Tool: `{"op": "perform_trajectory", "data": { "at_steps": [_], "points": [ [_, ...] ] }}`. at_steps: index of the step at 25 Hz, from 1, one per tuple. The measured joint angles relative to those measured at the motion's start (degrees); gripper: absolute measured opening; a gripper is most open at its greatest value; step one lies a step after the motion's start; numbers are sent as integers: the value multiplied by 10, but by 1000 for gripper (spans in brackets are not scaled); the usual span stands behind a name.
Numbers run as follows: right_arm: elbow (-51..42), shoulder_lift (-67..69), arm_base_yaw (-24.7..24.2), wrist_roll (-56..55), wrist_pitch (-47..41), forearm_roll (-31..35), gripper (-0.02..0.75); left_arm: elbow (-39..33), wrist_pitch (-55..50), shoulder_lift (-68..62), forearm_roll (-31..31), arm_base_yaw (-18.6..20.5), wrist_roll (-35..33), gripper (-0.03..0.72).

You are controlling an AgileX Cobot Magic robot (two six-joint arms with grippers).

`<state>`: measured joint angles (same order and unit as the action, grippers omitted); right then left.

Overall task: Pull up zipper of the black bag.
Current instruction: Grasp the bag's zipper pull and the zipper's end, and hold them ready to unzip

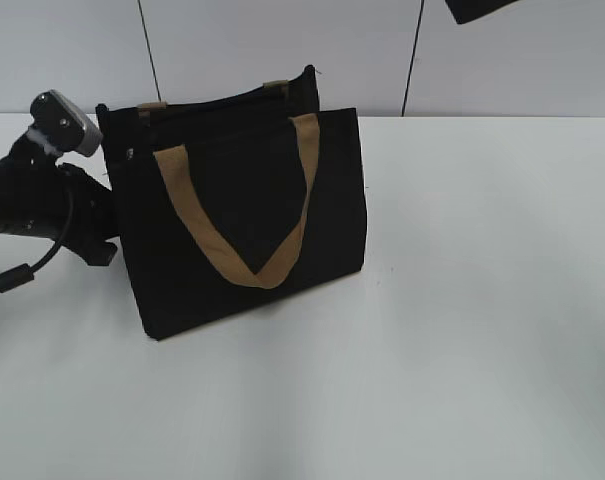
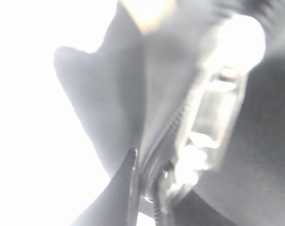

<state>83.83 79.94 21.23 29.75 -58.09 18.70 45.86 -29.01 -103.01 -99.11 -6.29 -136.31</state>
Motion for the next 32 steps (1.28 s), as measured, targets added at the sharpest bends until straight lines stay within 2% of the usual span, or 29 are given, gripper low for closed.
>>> {"op": "perform_trajectory", "data": {
  "at_steps": [3, 9, 18, 25, 32],
  "points": [
    [0, 0, 20, 1, 13, 4, 419, -1, 31, 36, 0, 0, 8, 29],
    [21, 41, 92, -21, 48, 15, 417, -36, 70, 136, -2, 0, 10, 29],
    [154, 183, 159, -71, 45, 70, 417, -80, 77, 260, -2, 0, 10, 29],
    [245, 294, 172, -85, 12, 112, 417, -80, 78, 287, -2, 0, 10, 28],
    [262, 359, 172, -106, 2, 170, 395, -80, 78, 287, -2, 0, 10, 28]
  ]
}}
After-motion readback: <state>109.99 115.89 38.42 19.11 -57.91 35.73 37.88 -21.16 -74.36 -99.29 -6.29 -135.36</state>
